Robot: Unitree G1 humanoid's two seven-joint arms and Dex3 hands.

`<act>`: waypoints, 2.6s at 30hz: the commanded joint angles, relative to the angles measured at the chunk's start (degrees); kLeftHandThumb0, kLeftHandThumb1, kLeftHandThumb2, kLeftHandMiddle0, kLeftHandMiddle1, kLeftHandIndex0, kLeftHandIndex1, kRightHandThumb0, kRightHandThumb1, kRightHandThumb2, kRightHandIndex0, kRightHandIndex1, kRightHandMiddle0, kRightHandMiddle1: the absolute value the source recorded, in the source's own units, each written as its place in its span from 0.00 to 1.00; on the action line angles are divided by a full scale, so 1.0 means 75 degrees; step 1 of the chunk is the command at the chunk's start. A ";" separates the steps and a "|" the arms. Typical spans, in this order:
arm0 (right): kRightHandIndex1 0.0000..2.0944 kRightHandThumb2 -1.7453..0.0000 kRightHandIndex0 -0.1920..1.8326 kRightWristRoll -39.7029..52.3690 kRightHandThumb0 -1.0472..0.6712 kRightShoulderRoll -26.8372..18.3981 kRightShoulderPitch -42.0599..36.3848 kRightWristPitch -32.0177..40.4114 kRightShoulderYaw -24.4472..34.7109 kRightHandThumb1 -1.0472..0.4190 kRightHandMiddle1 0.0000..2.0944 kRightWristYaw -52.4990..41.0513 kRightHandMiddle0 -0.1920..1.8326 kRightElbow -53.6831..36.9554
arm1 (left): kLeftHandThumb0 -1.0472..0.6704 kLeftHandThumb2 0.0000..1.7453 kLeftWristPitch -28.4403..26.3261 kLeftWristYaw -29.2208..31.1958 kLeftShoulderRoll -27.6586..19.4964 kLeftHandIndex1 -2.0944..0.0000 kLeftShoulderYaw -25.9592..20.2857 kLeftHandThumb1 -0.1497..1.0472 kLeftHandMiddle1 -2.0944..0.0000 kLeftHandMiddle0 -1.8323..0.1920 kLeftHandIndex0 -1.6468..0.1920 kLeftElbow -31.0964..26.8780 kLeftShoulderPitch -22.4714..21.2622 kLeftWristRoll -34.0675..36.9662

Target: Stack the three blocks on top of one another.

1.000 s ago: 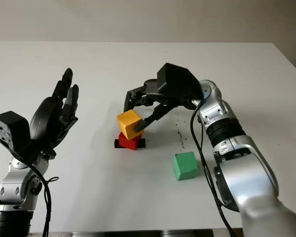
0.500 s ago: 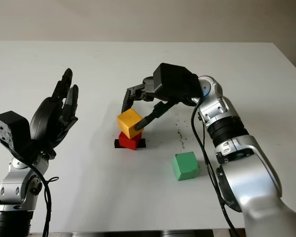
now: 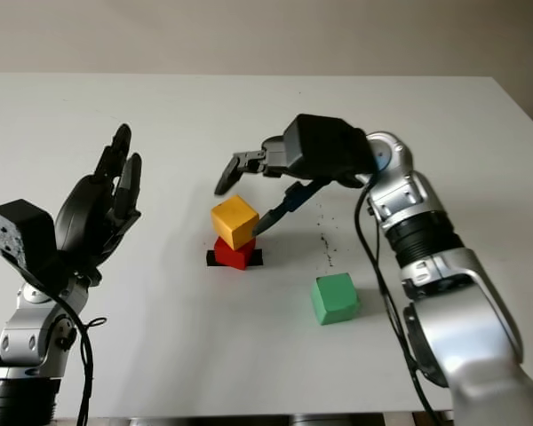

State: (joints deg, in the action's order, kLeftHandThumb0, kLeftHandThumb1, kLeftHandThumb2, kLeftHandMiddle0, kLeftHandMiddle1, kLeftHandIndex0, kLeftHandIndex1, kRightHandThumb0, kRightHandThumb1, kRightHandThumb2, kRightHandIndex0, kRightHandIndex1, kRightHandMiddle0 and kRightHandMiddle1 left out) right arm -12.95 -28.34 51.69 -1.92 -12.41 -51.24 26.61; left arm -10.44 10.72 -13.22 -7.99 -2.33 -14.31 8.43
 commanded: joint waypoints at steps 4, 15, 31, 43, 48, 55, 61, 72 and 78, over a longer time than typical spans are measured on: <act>0.03 0.96 0.04 0.0557 0.17 -0.0575 -0.1039 0.1251 0.1125 0.09 0.17 0.0631 0.09 -0.2170 | 0.17 0.37 0.0074 0.0000 0.0007 0.98 0.0008 1.00 0.99 1.00 1.00 -0.0028 -0.0117 0.0007; 0.06 0.97 0.16 0.0674 0.25 -0.1831 -0.3880 0.1686 0.2658 0.09 0.34 0.1335 0.19 -0.5784 | 0.16 0.35 0.0309 -0.0010 0.0110 0.99 0.0050 1.00 0.99 1.00 1.00 0.0027 -0.0037 0.0033; 0.01 0.97 0.09 -0.1313 0.26 -0.1550 -0.8858 0.0604 0.3681 0.11 0.14 0.2522 0.21 -0.9221 | 0.17 0.38 0.0431 0.0011 0.0163 1.00 0.0100 1.00 1.00 1.00 1.00 -0.0048 0.0088 0.0038; 0.02 0.97 0.07 -0.2656 0.27 -0.1129 -0.9289 -0.0042 0.3065 0.11 0.08 0.3375 0.20 -0.8718 | 0.18 0.37 0.0606 -0.0017 0.0223 1.00 0.0108 1.00 1.00 1.00 1.00 0.0040 0.0108 0.0002; 0.02 0.97 0.07 -0.3080 0.30 -0.1136 -0.9122 -0.0346 0.2732 0.11 0.08 0.3657 0.23 -0.8276 | 0.17 0.37 0.0609 -0.0010 0.0206 1.00 0.0083 1.00 1.00 1.00 1.00 0.0047 0.0109 0.0010; 0.03 0.97 0.08 -0.3395 0.32 -0.1222 -0.8872 -0.0565 0.2496 0.11 0.08 0.3761 0.25 -0.7893 | 0.17 0.37 0.0508 0.0050 0.0138 1.00 0.0039 1.00 1.00 1.00 1.00 -0.0005 0.0099 0.0050; 0.03 0.97 0.09 -0.3575 0.33 -0.1241 -0.8704 -0.0644 0.2356 0.11 0.09 0.3753 0.28 -0.7693 | 0.16 0.37 0.0451 0.0072 0.0145 1.00 0.0035 1.00 1.00 1.00 1.00 -0.0058 0.0123 0.0071; 0.04 0.97 0.14 -0.3542 0.34 -0.1279 -0.8341 -0.0866 0.2160 0.13 0.13 0.3812 0.36 -0.7199 | 0.17 0.37 0.0402 -0.0002 0.0167 1.00 0.0051 1.00 1.00 1.00 1.00 -0.0133 0.0163 0.0027; 0.04 0.97 0.16 -0.3465 0.33 -0.1338 -0.8262 -0.1089 0.2146 0.14 0.16 0.3744 0.39 -0.7093 | 0.17 0.38 0.0368 0.0033 0.0163 1.00 0.0031 1.00 1.00 1.00 1.00 -0.0199 0.0221 0.0091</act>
State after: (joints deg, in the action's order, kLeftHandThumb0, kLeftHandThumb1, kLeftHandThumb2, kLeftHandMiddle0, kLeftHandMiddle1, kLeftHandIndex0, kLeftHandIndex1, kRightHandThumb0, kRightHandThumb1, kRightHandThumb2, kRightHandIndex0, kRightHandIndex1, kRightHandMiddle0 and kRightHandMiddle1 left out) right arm -39.51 -37.42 -11.24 -9.48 4.09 -23.10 -26.66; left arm -7.58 10.83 -11.76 -7.49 -2.63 -13.10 8.87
